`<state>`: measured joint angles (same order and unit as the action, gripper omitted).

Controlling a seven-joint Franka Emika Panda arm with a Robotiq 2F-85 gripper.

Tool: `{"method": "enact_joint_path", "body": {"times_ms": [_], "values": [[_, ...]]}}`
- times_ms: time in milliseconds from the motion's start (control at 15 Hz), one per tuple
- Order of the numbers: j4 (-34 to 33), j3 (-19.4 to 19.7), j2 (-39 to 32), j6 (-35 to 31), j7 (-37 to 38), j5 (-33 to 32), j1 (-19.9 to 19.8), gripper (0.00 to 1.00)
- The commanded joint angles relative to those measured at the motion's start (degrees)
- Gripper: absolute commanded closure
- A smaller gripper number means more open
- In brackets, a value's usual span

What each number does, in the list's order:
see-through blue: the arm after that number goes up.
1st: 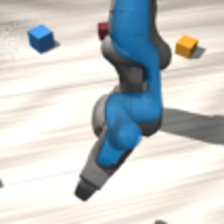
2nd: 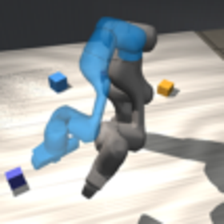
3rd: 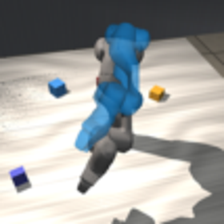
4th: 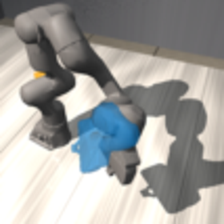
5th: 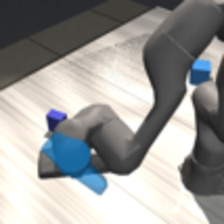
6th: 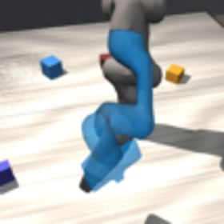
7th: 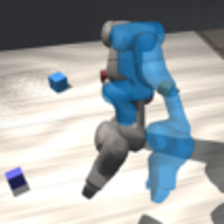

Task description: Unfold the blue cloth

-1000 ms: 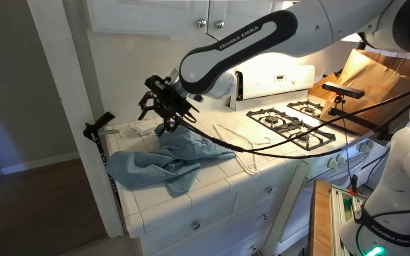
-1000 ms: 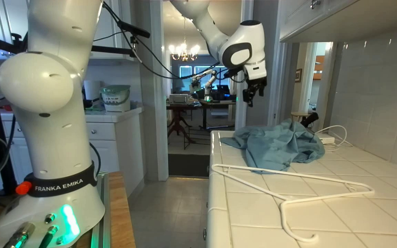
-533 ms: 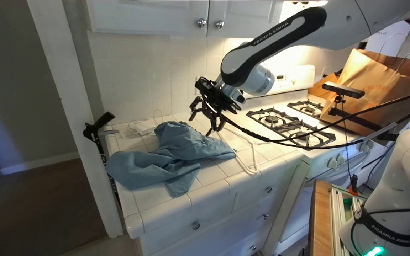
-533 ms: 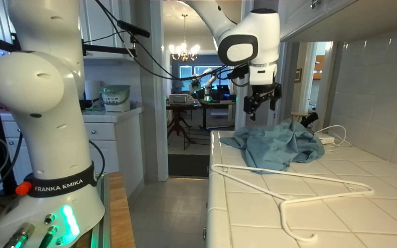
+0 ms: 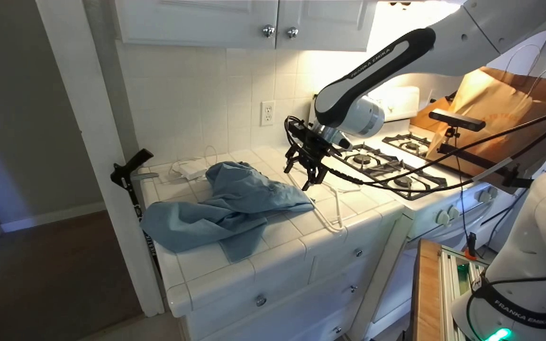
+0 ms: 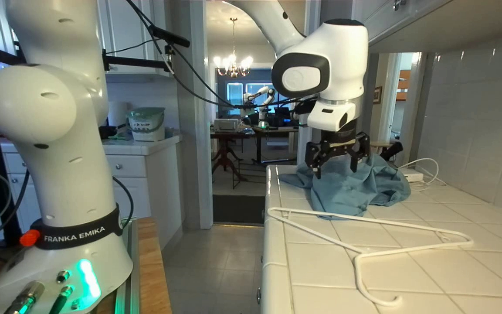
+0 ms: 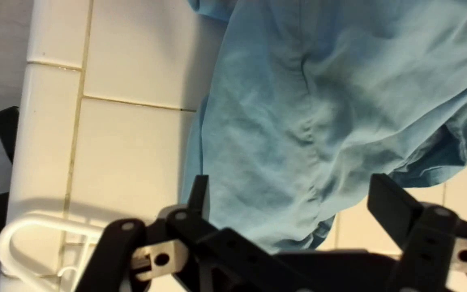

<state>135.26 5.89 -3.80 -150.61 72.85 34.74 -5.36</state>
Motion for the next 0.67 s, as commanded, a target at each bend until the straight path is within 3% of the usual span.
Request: {"method": "enact_joint_path", "body": {"times_ms": [0, 267, 400, 600], "values": [[2.2, -0.2, 1.9, 0.4, 2.3, 2.3, 0.0, 0.0], [2.5, -0.3, 0.4, -0.4, 1.6, 3.9, 0.1, 0.0], [2.6, -0.3, -0.2, -0.9, 1.6, 4.1, 0.1, 0.26], [2.5, -0.3, -1.4, -1.4, 0.5, 4.3, 0.0, 0.5]]}}
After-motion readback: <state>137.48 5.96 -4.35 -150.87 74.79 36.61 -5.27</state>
